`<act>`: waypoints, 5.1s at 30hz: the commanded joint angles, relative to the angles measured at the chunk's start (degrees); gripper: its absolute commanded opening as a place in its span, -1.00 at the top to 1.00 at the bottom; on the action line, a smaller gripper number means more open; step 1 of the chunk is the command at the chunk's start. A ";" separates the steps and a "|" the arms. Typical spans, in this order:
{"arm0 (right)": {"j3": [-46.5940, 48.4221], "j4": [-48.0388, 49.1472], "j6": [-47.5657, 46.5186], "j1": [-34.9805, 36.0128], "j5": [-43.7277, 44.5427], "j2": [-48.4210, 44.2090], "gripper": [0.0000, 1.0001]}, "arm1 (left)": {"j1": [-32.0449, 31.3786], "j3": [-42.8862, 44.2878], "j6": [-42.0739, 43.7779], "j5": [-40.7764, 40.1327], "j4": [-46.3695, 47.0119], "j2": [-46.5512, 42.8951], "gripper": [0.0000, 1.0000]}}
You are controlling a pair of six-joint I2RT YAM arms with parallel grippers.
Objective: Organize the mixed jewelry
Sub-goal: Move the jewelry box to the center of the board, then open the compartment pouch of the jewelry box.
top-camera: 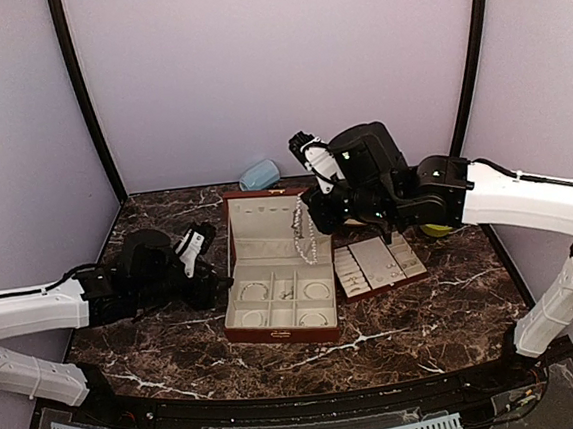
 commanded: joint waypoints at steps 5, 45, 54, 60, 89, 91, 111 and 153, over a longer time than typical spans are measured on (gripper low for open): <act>-2.67 4.94 0.77 -1.19 -3.50 -2.43 1.00 | 0.25 9.67 22.37 11.13 8.41 10.40 -0.22; -10.72 15.70 3.89 -3.13 -13.95 -5.86 1.00 | 8.80 19.77 45.11 18.28 18.11 33.86 -0.34; -10.90 15.94 4.49 -3.22 -14.34 -5.77 1.00 | 8.80 20.94 44.64 19.67 16.69 35.71 -0.31; -11.25 16.31 4.77 -3.22 -14.25 -6.04 1.00 | 8.74 21.06 44.20 20.38 16.16 36.58 -0.29; -13.05 17.55 6.17 -3.31 -14.17 -7.24 1.00 | 3.99 19.46 47.51 13.65 29.13 35.82 -0.34; -13.25 17.60 6.37 -3.37 -14.08 -7.47 1.00 | 4.05 20.31 47.31 14.25 28.54 36.32 -0.33; -14.81 18.72 8.26 -3.31 -14.77 -9.29 1.00 | 3.87 23.28 47.45 16.98 22.42 41.01 -0.28; -5.03 21.30 -3.05 -5.14 -9.38 0.67 1.00 | 3.48 13.37 39.22 10.48 31.33 35.02 0.59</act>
